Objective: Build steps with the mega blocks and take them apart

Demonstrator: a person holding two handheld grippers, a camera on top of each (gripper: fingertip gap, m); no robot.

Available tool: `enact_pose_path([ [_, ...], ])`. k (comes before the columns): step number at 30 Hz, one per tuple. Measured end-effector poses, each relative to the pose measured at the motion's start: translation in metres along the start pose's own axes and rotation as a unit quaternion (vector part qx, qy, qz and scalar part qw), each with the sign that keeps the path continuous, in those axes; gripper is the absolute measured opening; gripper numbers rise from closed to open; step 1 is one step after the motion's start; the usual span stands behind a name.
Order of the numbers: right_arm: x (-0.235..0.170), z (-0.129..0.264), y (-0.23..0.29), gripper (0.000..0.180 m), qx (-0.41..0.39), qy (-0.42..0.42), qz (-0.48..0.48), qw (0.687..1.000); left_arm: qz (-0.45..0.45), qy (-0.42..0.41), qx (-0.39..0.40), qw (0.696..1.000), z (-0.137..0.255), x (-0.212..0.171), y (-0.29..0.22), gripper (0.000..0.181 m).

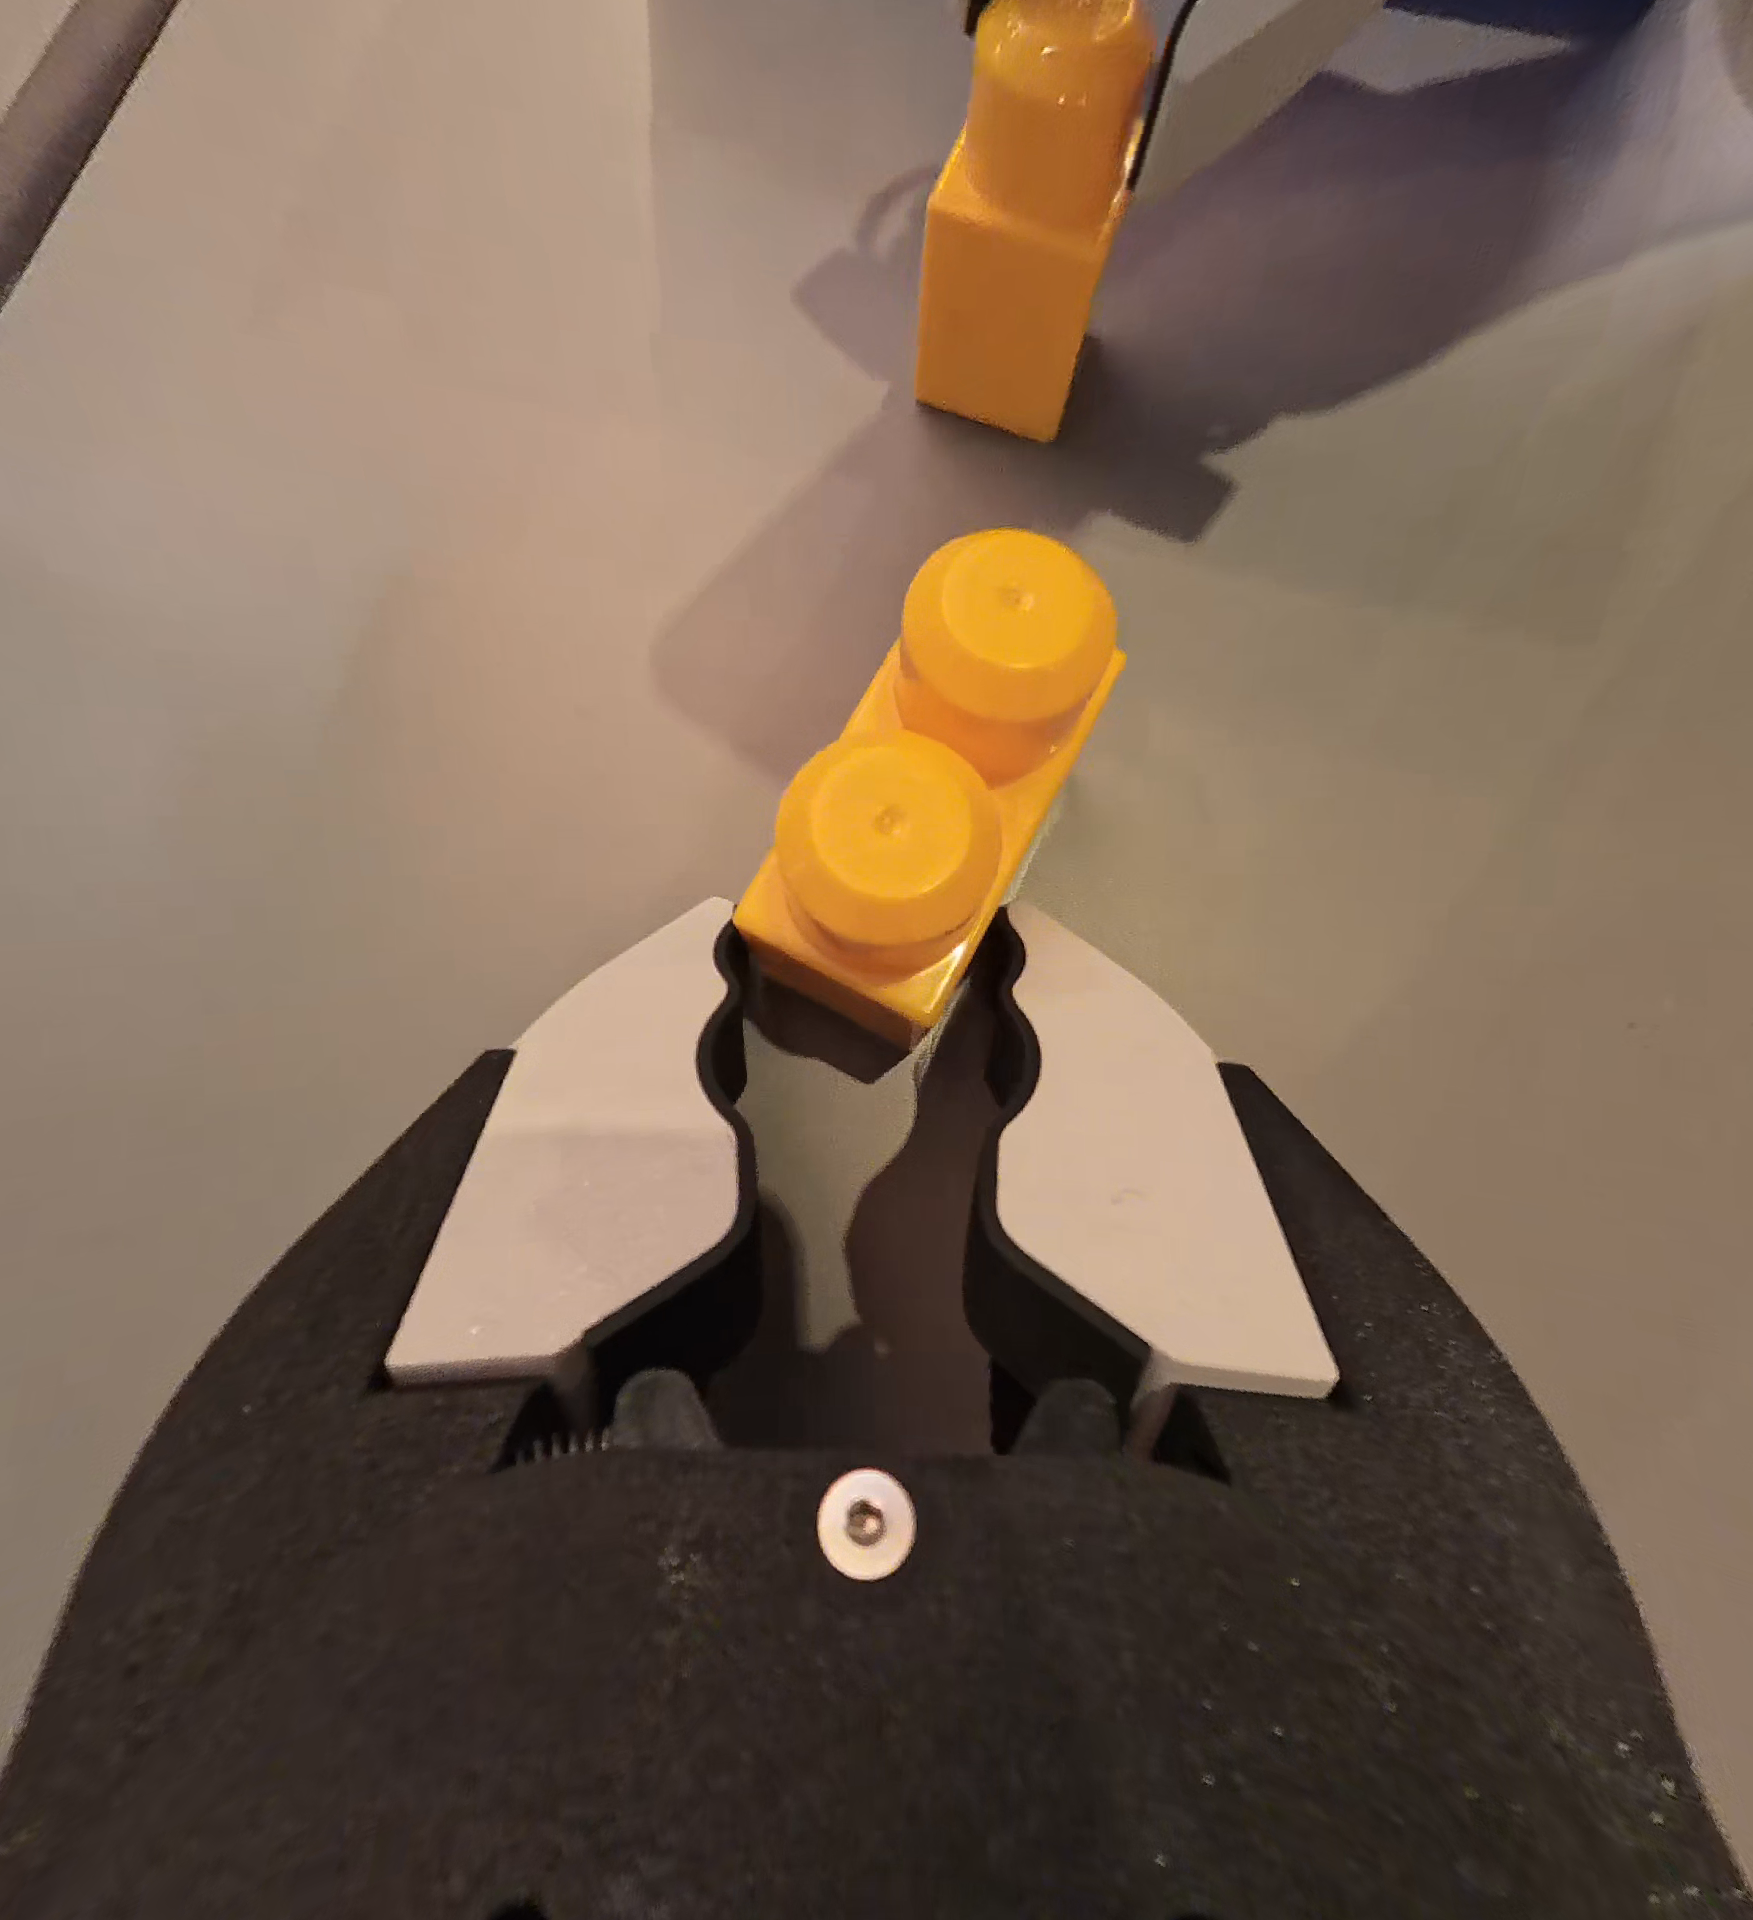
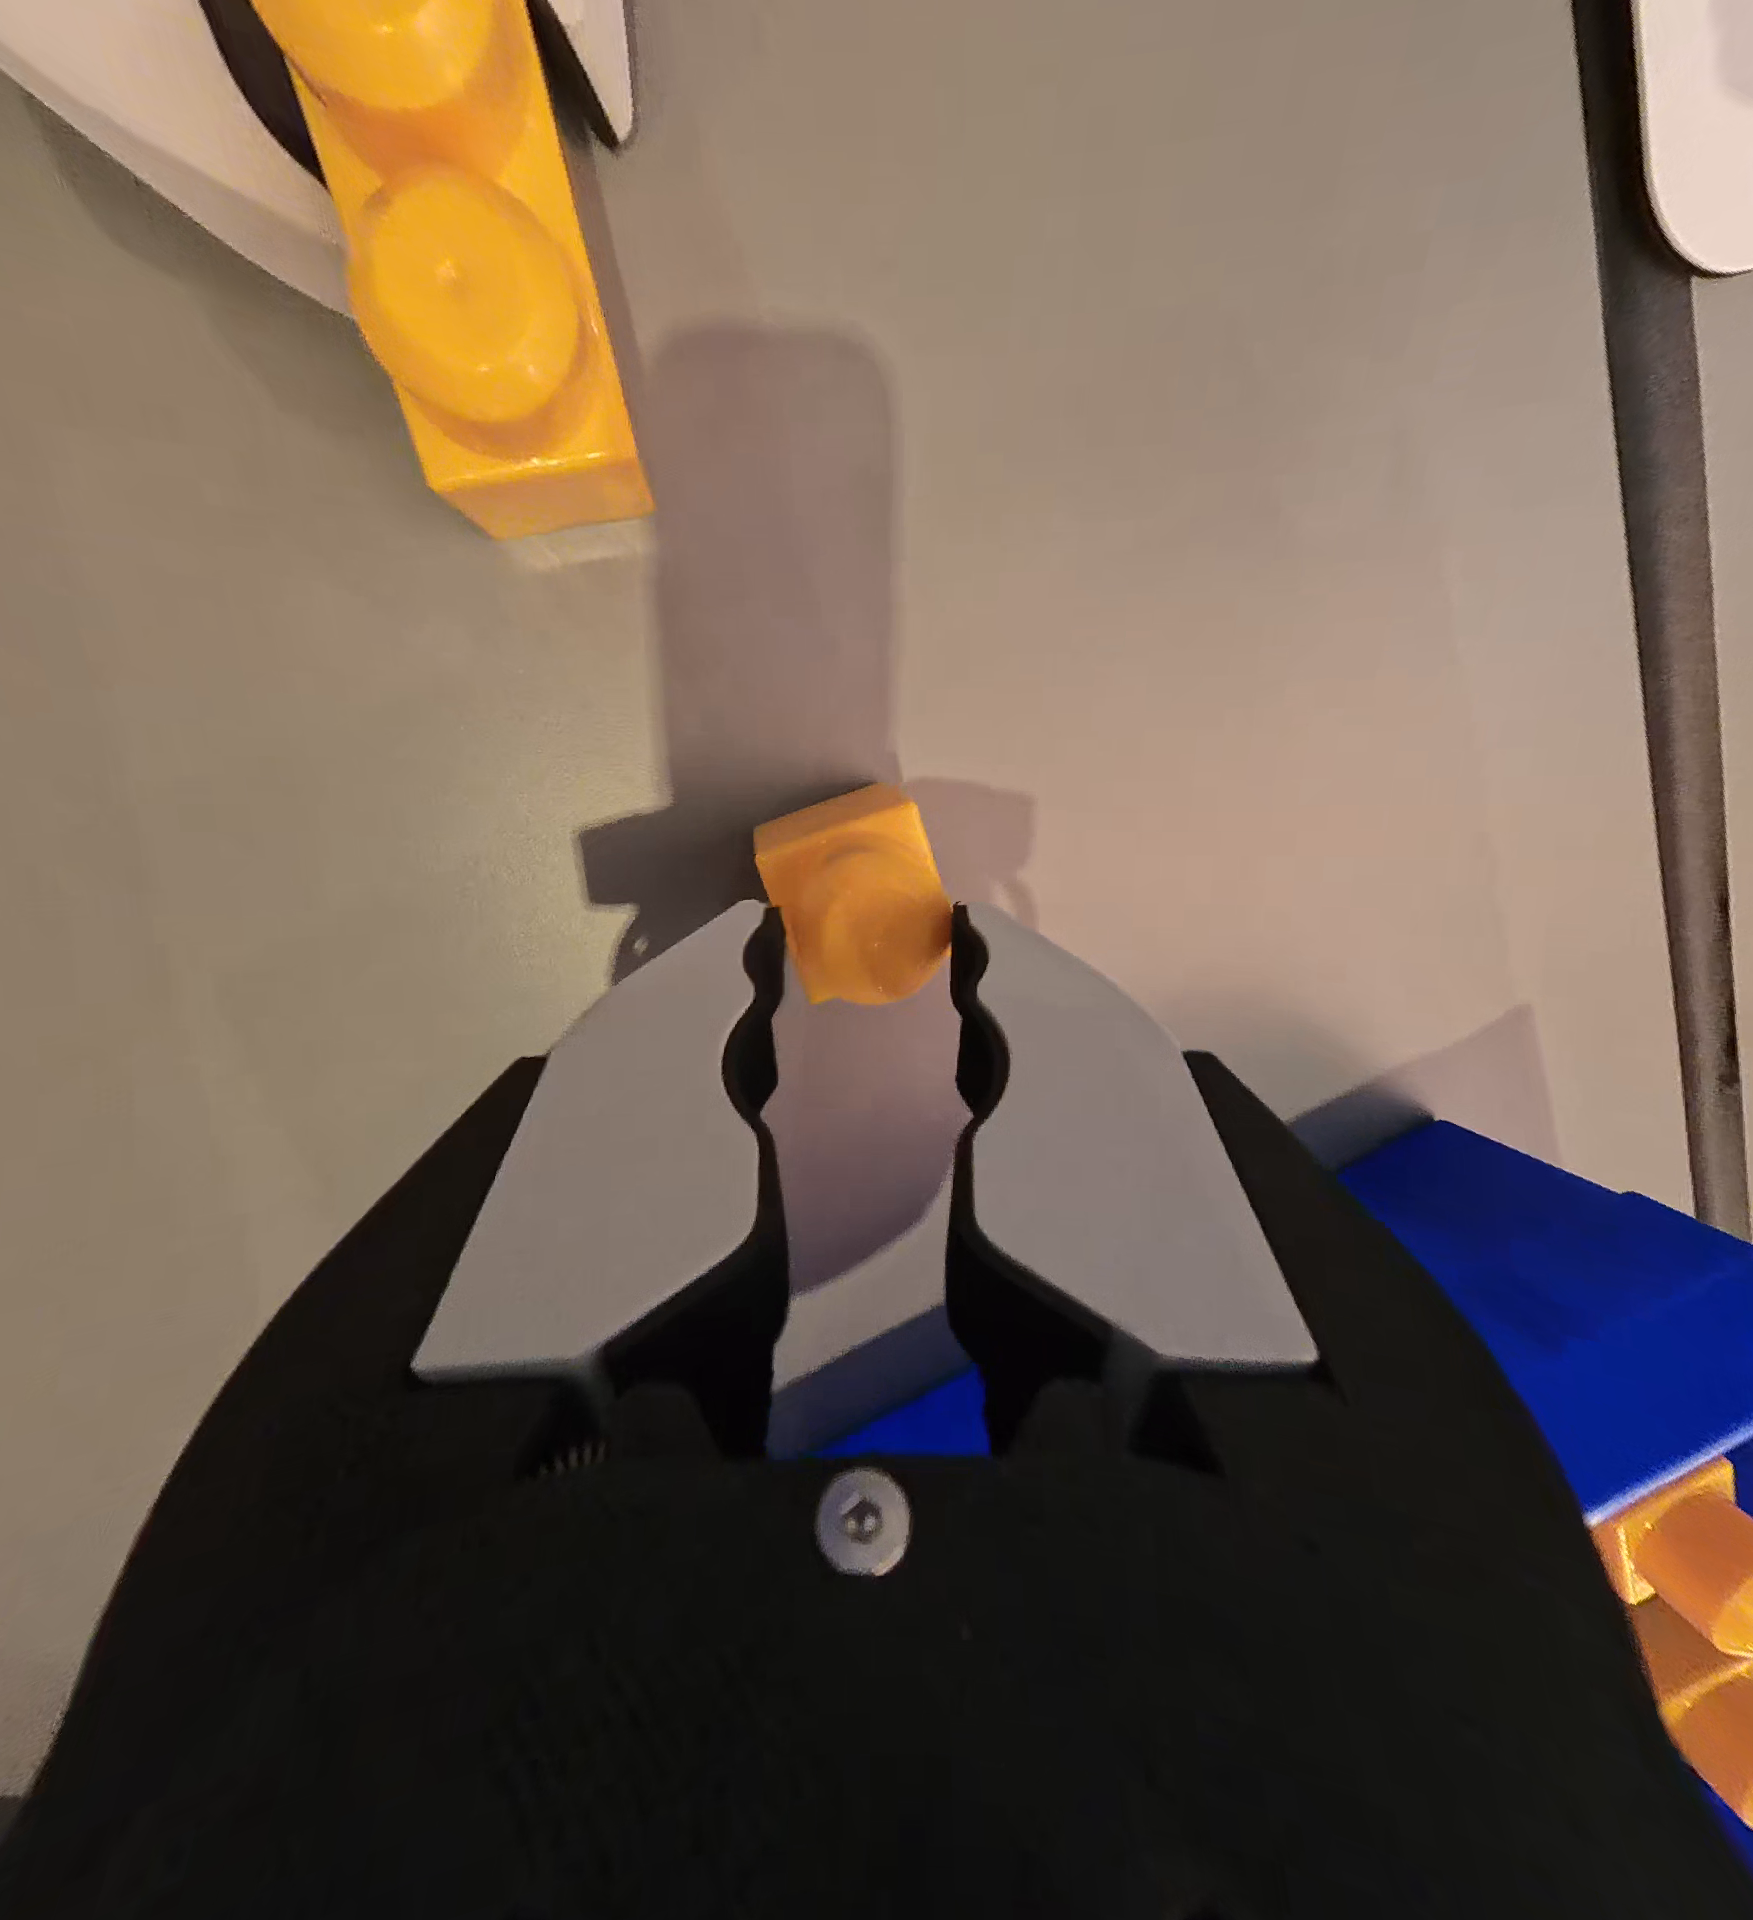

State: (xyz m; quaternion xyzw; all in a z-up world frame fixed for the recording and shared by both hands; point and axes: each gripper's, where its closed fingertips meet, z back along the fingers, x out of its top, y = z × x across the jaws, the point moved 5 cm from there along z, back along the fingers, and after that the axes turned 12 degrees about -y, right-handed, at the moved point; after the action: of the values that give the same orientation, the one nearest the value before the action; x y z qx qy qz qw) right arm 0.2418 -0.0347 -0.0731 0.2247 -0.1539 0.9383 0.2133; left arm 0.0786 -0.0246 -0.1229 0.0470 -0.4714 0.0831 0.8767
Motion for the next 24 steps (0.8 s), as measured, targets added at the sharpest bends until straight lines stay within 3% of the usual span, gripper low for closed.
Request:
enact_pose_path([
  [7,0.012,0.020,0.000,0.045,0.008,-0.057,-0.001,0.998,-0.011,-0.006,0.009,1.000,0.009,0.007,0.000,0.042],
  [12,0.028,0.049,-0.002,0.049,-0.001,-0.137,0.003,0.991,-0.012,-0.043,0.036,0.998,0.036,0.032,0.004,0.037],
  [18,0.066,0.087,0.015,0.049,0.037,-0.325,0.035,0.944,-0.010,-0.103,0.041,0.994,0.070,0.066,-0.003,0.037],
  [24,0.079,0.089,0.031,0.054,0.097,-0.389,0.045,0.915,-0.033,-0.150,0.029,0.988,0.089,0.097,-0.023,0.037],
])
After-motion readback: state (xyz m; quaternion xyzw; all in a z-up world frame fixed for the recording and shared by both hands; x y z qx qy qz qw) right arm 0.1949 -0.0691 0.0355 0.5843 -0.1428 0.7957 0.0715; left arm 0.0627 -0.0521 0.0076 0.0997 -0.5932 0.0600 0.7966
